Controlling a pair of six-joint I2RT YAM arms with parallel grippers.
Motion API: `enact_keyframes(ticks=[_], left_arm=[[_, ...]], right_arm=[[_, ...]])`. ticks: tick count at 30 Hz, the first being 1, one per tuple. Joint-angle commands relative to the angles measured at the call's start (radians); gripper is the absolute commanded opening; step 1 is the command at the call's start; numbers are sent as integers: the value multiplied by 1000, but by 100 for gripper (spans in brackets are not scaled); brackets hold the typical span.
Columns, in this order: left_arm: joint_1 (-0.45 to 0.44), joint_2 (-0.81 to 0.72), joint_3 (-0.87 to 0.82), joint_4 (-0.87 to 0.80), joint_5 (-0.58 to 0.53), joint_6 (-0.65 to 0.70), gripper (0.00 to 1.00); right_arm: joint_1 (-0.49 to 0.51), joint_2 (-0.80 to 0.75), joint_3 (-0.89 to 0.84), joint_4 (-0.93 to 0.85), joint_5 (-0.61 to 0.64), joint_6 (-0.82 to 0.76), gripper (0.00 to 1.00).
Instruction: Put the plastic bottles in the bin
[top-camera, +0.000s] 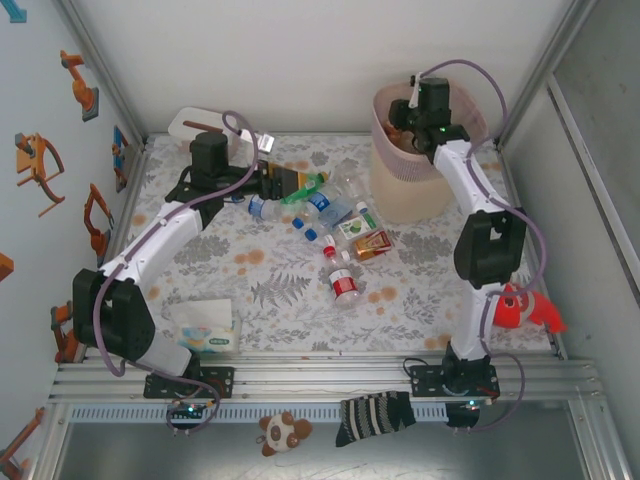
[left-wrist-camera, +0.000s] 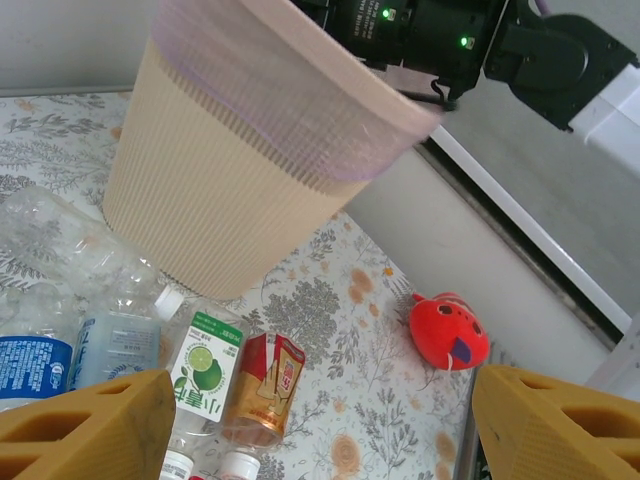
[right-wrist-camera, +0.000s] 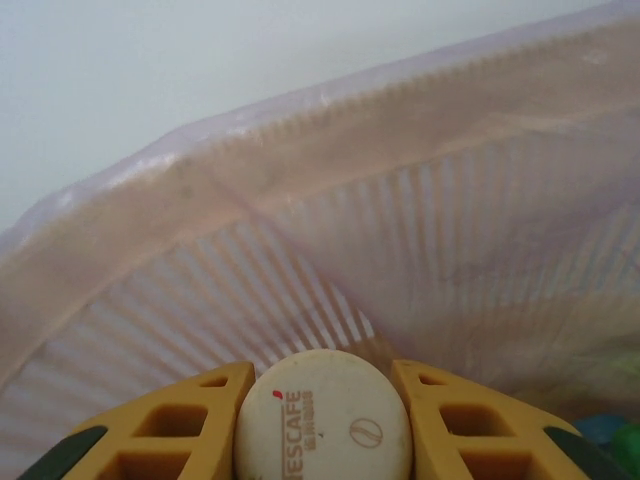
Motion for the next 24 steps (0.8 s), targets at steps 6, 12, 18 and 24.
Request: enact_keyframes(ticks=[6,12,18,24], left_arm=[[6,-11,34,-6,13,9,77],[7,-18,32,-22,12,21,77],[6,-23,31,-36,10,31,77],[6,-23,32,-42,-1,29,77]], right_arm=[[0,138,202,-449,-80,-19,22],[-8,189,236,-502,-84,-10,25],[-15,261,288,-582,-74,3,28],[-30,292,312,-596,-72,43,37]])
